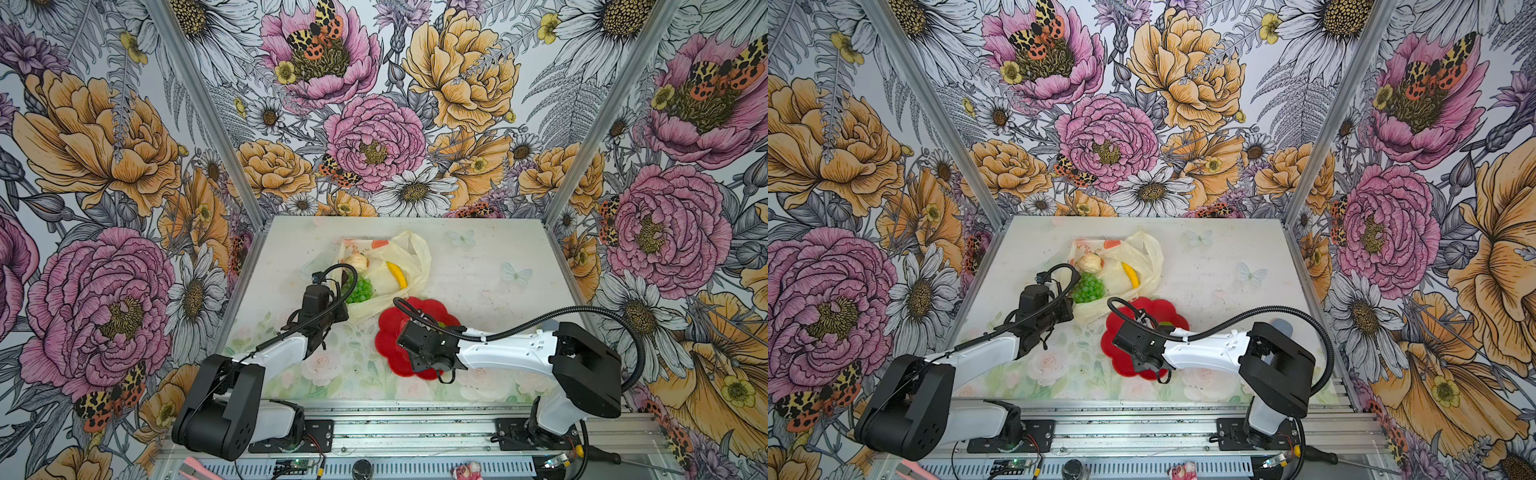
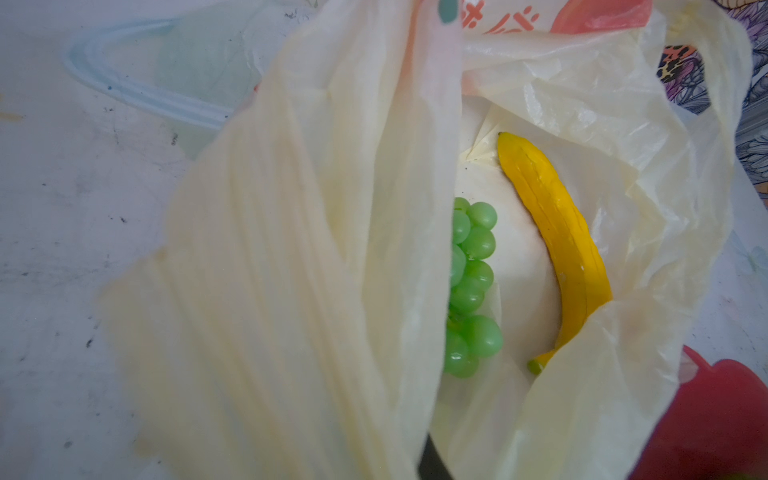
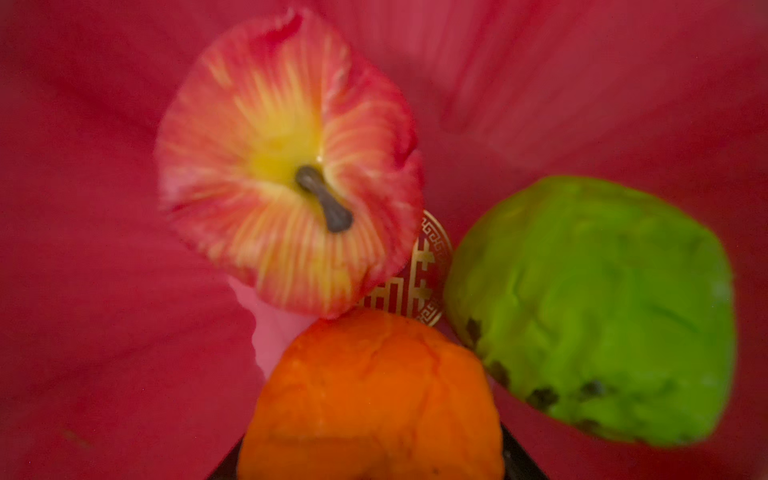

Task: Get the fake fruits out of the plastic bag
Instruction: 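Lower the orange onto the red plate and open the right gripper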

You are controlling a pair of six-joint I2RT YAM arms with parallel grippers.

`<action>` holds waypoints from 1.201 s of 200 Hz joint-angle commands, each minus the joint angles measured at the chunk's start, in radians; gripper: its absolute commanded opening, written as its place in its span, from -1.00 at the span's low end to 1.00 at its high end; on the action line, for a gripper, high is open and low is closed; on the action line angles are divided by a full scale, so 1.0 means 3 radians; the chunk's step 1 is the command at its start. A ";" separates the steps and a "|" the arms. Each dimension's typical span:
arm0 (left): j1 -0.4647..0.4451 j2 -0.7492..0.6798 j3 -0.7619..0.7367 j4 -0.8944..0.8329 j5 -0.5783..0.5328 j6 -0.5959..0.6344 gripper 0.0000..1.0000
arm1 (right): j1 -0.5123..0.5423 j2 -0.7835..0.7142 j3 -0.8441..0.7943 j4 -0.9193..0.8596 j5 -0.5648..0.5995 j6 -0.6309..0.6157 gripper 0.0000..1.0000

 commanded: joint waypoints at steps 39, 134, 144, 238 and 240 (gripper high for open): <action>0.0009 -0.0021 0.0063 0.0053 0.0010 0.0067 -0.67 | 0.0025 0.0144 -0.0020 0.0216 0.0416 0.0145 0.40; 0.0000 -0.0023 0.0060 0.0057 -0.0024 0.0062 -0.67 | 0.0071 -0.0045 -0.0040 0.0280 0.0447 0.0078 0.53; -0.0007 -0.0008 0.0072 0.0049 -0.0009 0.0073 -0.67 | 0.0075 -0.0103 -0.0055 0.0282 0.0446 0.0101 0.53; 0.0013 -0.0071 0.0031 -0.0033 -0.0022 -0.0082 -0.71 | -0.0067 -0.0544 0.0308 0.0275 0.0418 -0.0202 0.53; 0.0019 -0.0072 0.0031 -0.0040 -0.0026 -0.0088 -0.71 | -0.0087 -0.0537 0.0330 0.0275 0.0410 -0.0211 0.53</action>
